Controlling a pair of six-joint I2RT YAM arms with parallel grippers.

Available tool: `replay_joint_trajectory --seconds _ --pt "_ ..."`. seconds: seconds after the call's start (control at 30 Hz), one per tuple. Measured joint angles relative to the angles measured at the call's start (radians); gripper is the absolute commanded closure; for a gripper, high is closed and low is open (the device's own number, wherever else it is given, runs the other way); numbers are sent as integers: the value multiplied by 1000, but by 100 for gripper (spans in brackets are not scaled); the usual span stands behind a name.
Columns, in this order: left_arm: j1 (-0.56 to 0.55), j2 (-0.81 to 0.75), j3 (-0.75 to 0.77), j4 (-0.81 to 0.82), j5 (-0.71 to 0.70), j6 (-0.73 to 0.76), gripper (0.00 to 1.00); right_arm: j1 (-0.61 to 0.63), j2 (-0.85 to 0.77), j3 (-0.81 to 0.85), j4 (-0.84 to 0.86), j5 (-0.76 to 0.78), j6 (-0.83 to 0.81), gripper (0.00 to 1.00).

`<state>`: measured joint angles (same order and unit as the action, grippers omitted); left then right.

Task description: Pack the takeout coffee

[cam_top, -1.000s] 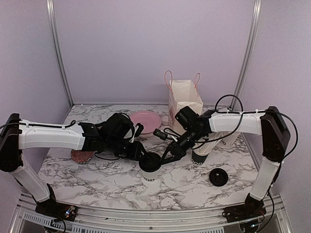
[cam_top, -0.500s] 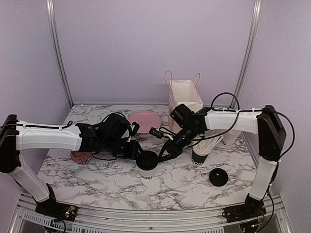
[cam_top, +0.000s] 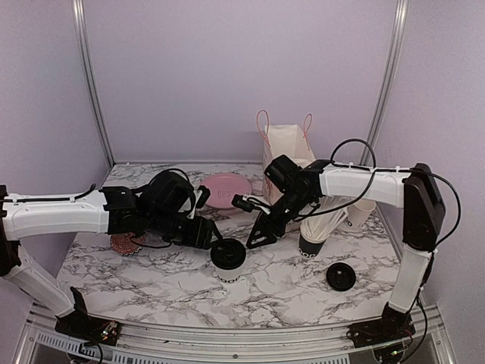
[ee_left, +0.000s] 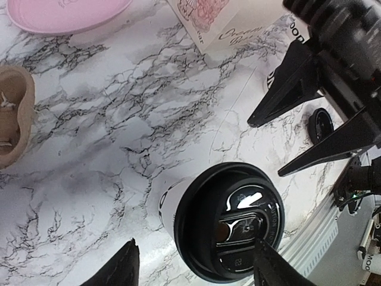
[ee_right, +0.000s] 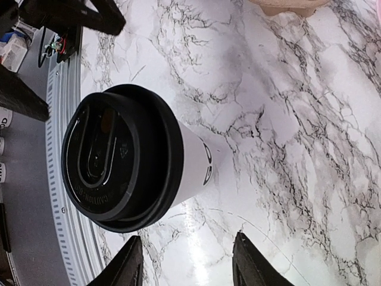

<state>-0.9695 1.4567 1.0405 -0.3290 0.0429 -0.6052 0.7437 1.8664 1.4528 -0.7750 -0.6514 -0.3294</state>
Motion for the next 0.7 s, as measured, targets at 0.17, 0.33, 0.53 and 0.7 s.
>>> replay_joint_trajectory --seconds 0.17,0.33,0.53,0.7 --pt "23 -24 21 -6 -10 10 44 1 -1 -11 -12 -9 -21 35" --pt "53 0 24 -8 10 32 58 27 -2 -26 -29 -24 -42 17" --pt "58 46 29 8 89 43 60 46 -2 -25 -39 -45 -43 17" --pt "58 69 30 27 118 48 72 49 25 3 -50 -40 -38 18"
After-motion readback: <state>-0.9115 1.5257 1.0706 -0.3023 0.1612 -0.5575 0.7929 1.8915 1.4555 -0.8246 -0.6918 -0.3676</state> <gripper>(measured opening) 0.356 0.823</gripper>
